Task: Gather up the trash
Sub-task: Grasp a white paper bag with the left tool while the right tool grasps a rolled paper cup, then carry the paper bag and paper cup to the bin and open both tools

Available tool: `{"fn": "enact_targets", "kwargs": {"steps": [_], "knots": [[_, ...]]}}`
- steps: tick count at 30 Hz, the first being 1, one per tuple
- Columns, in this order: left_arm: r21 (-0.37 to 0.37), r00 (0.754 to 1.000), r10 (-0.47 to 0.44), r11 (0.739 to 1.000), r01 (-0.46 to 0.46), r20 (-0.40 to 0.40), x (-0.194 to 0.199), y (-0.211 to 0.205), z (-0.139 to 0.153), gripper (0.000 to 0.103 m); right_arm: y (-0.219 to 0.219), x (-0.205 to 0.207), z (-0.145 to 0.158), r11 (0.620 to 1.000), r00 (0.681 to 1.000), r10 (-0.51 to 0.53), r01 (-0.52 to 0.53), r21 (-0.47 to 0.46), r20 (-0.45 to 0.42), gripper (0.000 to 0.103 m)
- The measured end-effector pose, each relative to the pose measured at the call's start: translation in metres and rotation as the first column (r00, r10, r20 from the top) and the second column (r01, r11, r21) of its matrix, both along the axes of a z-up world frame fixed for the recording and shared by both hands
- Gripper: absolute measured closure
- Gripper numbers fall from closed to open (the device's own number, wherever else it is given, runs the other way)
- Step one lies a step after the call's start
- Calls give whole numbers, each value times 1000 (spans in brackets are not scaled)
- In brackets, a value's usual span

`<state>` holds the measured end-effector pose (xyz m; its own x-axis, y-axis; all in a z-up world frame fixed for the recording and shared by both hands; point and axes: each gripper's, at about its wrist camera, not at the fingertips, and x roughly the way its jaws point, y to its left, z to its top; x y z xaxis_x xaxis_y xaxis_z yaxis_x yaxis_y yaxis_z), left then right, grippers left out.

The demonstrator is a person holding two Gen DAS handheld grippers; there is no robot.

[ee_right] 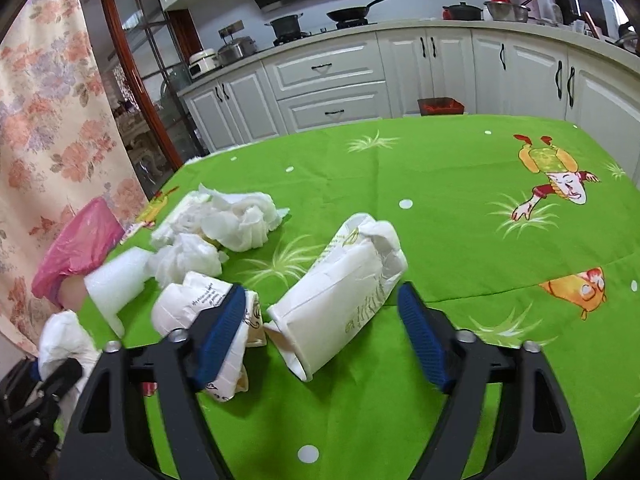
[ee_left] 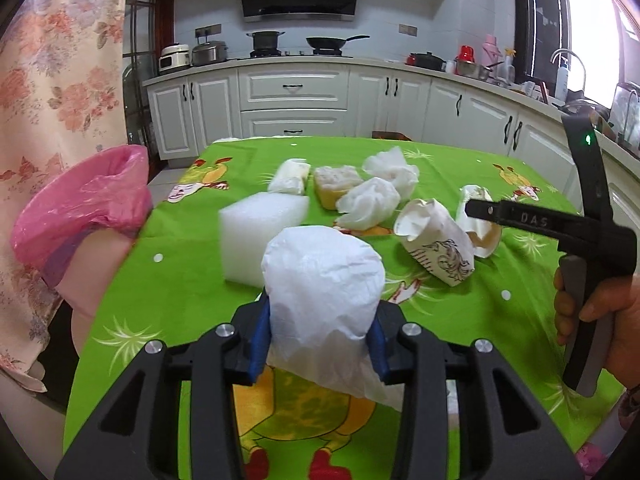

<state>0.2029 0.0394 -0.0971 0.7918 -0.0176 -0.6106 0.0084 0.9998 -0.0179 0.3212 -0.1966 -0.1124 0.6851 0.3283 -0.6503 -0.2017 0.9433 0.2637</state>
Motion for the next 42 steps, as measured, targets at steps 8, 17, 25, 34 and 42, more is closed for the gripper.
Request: {"fn": "enact_targets", "kwargs": {"steps": [8,17,25,34,42], "knots": [[-15,1000,9,1000,-9,0,2,4,1,64,-13,-7,-2,999,1000,-19,20,-50,18,82],[-11,1000,-8,1000,8,9,-2,-7,2,64,-38,-25,5,995,997,-44,49,-90,57,90],[-20,1000,-4,1000,5,23,-7,-7,8,64,-42,-42,16,997,996,-31,38,-74,88,90],[-36,999,14,999,-12,43,-17,2,13,64,-24,-59,34,998,991,31,-23,-61,132,90],[-50,995,66,997,-62,71,-25,28,21,64,16,-70,49,990,978,127,-116,-75,168,90]]}}
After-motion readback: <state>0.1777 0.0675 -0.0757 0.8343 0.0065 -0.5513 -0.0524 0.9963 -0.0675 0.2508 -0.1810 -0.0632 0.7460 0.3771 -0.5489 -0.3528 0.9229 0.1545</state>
